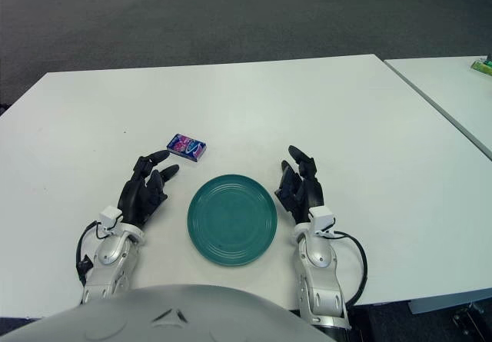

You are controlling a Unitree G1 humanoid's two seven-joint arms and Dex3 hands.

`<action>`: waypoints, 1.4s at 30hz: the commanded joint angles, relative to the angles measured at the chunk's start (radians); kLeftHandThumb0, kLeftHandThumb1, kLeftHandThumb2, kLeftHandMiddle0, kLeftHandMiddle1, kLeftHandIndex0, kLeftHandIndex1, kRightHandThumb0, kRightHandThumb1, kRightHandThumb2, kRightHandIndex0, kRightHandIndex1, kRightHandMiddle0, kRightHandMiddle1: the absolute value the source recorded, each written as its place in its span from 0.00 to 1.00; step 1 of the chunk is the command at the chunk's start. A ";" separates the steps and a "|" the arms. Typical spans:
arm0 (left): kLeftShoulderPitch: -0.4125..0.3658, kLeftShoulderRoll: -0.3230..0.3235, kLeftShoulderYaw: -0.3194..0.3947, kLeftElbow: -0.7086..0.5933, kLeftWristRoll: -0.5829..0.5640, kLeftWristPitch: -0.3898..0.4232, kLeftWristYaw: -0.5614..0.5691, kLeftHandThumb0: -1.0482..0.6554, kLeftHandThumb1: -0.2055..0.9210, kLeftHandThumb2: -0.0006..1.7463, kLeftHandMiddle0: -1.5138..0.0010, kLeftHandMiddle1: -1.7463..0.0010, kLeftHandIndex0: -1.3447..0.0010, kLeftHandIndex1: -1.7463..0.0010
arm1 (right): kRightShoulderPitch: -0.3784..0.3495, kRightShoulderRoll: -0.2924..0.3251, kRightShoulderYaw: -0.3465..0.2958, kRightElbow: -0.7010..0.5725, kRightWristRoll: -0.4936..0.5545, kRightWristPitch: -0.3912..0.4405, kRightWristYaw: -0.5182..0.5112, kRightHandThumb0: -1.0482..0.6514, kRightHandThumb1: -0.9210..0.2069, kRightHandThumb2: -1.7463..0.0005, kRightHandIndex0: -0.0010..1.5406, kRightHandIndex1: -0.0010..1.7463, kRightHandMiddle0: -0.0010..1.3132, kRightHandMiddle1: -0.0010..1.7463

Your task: Put the gum into the plate.

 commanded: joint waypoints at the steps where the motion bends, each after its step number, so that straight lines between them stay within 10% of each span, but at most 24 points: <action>1: -0.045 -0.017 -0.011 -0.193 0.002 0.082 0.040 0.13 1.00 0.44 0.77 0.56 0.92 0.38 | 0.008 0.006 0.001 0.040 -0.002 0.043 0.001 0.17 0.00 0.47 0.26 0.00 0.00 0.37; 11: -0.268 0.014 0.087 -0.107 -0.009 0.063 0.050 0.18 1.00 0.36 0.78 0.55 0.91 0.38 | -0.010 0.005 -0.004 0.086 -0.003 0.014 0.002 0.17 0.00 0.47 0.26 0.01 0.00 0.39; 16: -0.426 0.135 0.082 0.015 0.131 -0.014 0.018 0.18 1.00 0.34 0.80 0.57 0.91 0.40 | -0.021 0.003 -0.009 0.120 -0.003 -0.014 0.004 0.17 0.00 0.46 0.26 0.00 0.00 0.39; 29: -0.699 0.506 -0.093 0.336 0.539 -0.340 -0.103 0.09 1.00 0.30 0.89 0.61 0.96 0.37 | -0.027 0.010 -0.005 0.163 -0.013 -0.063 -0.004 0.16 0.00 0.45 0.26 0.00 0.00 0.44; 42: -0.912 0.521 -0.259 0.670 0.646 -0.449 -0.180 0.16 0.97 0.16 0.92 0.66 0.95 0.34 | -0.013 0.017 -0.003 0.156 -0.019 -0.058 -0.008 0.15 0.00 0.45 0.24 0.00 0.00 0.40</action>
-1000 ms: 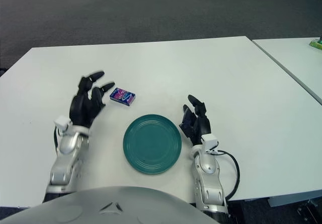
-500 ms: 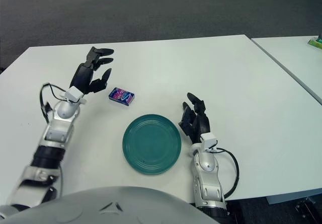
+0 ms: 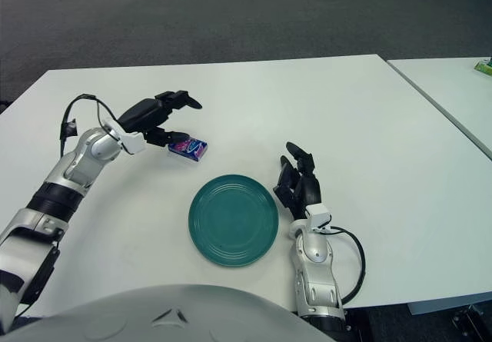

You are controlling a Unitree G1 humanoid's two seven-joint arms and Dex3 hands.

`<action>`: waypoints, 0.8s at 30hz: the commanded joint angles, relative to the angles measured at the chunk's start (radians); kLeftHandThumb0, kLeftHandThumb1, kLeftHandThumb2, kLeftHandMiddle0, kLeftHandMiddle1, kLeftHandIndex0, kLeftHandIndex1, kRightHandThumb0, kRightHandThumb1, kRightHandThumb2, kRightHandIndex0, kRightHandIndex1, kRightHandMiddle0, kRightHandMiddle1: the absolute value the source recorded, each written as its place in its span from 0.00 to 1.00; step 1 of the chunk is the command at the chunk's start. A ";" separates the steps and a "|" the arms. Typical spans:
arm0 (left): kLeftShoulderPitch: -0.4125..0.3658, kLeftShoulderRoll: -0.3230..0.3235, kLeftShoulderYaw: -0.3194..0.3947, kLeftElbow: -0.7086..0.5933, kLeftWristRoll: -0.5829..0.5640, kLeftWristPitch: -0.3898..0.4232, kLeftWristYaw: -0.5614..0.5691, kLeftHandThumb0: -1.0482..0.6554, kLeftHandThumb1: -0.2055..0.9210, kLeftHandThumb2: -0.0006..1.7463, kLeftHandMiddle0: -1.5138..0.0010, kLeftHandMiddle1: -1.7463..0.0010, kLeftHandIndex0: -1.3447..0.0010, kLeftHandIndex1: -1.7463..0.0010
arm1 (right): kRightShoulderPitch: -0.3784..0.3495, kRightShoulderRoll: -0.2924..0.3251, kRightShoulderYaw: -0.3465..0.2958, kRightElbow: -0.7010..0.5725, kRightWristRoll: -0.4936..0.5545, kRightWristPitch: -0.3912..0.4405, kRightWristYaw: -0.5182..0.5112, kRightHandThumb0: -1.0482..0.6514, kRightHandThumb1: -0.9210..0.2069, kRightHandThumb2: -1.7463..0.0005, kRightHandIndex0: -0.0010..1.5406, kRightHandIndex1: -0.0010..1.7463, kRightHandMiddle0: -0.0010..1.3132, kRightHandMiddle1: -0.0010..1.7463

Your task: Put the gum into the plate.

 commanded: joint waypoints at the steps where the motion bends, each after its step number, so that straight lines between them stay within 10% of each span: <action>1: -0.096 0.005 -0.055 0.165 0.058 -0.064 0.011 0.16 0.96 0.15 0.92 0.66 0.96 0.35 | 0.035 0.014 0.001 0.038 0.002 0.055 -0.006 0.15 0.00 0.45 0.24 0.00 0.00 0.40; 24: -0.260 -0.018 -0.190 0.561 0.138 -0.188 -0.028 0.09 1.00 0.11 0.92 0.79 0.96 0.35 | 0.059 0.020 -0.002 -0.002 -0.021 0.105 -0.039 0.14 0.00 0.46 0.26 0.01 0.00 0.37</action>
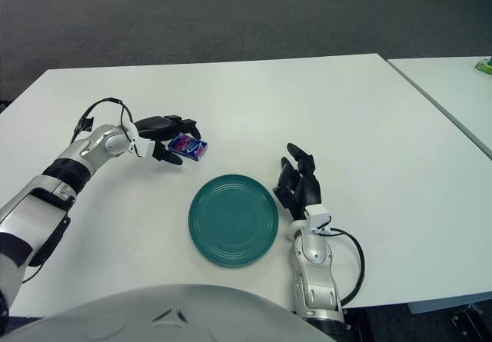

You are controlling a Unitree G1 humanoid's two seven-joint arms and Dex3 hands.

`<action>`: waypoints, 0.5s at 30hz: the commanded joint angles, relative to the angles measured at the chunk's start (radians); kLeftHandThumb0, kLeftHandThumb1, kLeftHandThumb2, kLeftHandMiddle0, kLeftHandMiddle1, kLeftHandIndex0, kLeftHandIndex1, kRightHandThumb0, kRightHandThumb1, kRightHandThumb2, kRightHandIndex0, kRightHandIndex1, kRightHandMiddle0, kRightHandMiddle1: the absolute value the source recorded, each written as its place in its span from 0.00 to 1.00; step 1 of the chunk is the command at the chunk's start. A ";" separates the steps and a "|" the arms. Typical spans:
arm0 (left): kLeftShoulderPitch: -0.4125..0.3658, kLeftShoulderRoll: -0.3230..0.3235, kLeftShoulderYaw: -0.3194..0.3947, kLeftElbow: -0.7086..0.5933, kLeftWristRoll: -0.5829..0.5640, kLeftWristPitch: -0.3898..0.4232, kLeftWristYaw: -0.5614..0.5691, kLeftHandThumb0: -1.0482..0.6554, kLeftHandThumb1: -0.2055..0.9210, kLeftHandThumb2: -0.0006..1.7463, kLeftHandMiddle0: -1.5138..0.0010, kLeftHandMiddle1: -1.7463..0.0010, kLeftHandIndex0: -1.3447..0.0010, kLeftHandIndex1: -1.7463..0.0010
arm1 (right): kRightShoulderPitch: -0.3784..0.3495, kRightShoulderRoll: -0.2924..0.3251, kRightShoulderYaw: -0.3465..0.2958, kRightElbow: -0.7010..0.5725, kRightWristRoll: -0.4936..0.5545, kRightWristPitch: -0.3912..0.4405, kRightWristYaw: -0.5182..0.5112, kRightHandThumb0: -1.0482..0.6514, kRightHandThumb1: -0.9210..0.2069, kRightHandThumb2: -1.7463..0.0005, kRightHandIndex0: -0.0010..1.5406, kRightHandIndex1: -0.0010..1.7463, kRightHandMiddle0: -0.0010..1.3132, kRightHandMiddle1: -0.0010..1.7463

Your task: Put the gum into the plate.

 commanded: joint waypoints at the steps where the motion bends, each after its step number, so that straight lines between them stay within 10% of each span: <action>1: -0.056 -0.016 -0.019 0.065 0.024 0.006 0.025 0.09 1.00 0.11 0.92 0.80 0.96 0.35 | 0.041 0.008 -0.002 0.037 -0.004 0.059 -0.006 0.14 0.00 0.46 0.26 0.01 0.00 0.36; 15: -0.118 -0.064 -0.057 0.245 0.056 0.035 0.097 0.05 1.00 0.13 0.92 0.82 0.97 0.33 | 0.045 0.007 -0.004 0.026 -0.005 0.074 -0.010 0.14 0.00 0.46 0.27 0.01 0.00 0.36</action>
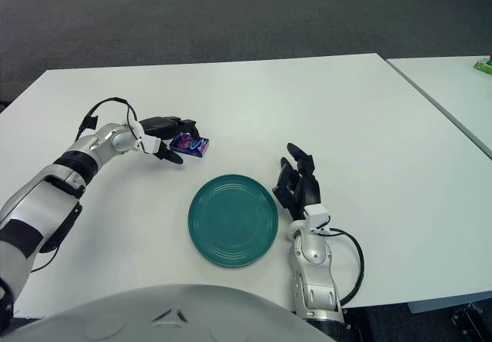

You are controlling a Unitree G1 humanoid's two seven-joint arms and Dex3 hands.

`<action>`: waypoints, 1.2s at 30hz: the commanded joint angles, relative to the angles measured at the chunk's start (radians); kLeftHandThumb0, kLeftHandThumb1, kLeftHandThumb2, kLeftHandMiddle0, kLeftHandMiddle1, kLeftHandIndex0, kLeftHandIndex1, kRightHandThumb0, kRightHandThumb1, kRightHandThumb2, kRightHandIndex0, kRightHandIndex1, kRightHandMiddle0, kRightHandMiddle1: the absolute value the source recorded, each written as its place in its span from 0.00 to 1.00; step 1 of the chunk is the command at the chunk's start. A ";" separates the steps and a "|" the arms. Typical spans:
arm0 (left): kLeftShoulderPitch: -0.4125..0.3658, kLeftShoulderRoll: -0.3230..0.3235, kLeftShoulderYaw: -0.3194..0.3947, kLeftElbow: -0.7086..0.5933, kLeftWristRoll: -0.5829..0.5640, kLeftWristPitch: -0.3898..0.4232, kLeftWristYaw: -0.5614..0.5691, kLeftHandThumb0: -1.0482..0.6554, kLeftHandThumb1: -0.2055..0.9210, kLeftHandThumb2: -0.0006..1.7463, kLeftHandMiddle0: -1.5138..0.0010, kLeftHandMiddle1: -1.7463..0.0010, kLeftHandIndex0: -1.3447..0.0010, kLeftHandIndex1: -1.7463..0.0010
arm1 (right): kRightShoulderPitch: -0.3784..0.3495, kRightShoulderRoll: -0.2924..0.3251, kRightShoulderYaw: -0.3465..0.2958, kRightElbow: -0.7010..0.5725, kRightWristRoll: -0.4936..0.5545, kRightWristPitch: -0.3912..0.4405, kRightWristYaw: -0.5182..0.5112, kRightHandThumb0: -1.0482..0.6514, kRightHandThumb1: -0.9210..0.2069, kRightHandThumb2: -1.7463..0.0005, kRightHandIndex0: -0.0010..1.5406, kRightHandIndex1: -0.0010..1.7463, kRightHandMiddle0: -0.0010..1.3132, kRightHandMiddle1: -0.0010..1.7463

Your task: Put the gum into the plate.

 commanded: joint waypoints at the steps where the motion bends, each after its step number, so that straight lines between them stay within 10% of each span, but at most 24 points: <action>1: -0.021 -0.002 -0.013 0.046 0.018 0.022 0.015 0.05 1.00 0.13 0.93 0.83 0.97 0.34 | 0.042 0.006 -0.006 0.035 0.001 0.064 -0.004 0.14 0.00 0.46 0.27 0.01 0.00 0.36; 36: -0.022 -0.087 -0.059 0.105 0.042 0.136 0.194 0.13 1.00 0.11 0.87 0.81 0.90 0.36 | 0.029 -0.004 -0.020 0.057 0.006 0.054 0.007 0.14 0.00 0.46 0.28 0.01 0.00 0.35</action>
